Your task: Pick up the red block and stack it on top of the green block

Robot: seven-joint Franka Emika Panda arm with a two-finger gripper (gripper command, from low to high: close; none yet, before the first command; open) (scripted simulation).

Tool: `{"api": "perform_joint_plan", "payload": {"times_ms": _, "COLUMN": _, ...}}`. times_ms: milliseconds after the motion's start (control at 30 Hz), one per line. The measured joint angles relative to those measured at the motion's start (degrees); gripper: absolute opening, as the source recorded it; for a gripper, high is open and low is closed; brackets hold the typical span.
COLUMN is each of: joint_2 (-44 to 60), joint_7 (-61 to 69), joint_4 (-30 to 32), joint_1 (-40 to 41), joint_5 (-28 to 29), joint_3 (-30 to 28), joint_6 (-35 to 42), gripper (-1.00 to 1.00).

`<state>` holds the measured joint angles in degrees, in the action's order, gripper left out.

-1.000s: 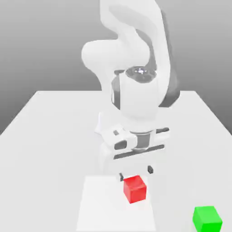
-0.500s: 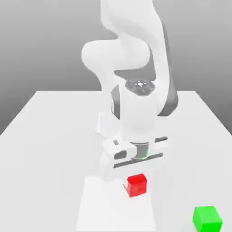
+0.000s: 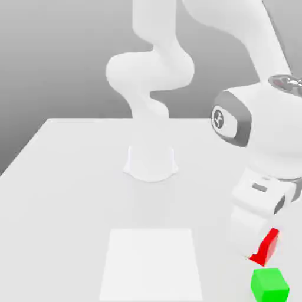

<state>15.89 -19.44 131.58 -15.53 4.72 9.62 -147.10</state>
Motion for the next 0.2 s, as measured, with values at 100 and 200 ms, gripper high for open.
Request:
{"api": "perform_joint_plan", "payload": {"times_ms": 100, "joint_2": 5.66, "joint_7": -0.99, "joint_4": -0.85, "joint_1": -1.1, "joint_5": 1.87, "joint_3": -1.04, "joint_6": -4.74, "gripper": 1.0}}
{"api": "perform_joint_plan", "payload": {"times_ms": 200, "joint_2": 5.66, "joint_7": -0.99, "joint_4": -0.85, "joint_1": -1.1, "joint_5": 1.87, "joint_3": -1.04, "joint_6": -4.74, "gripper": 1.0}}
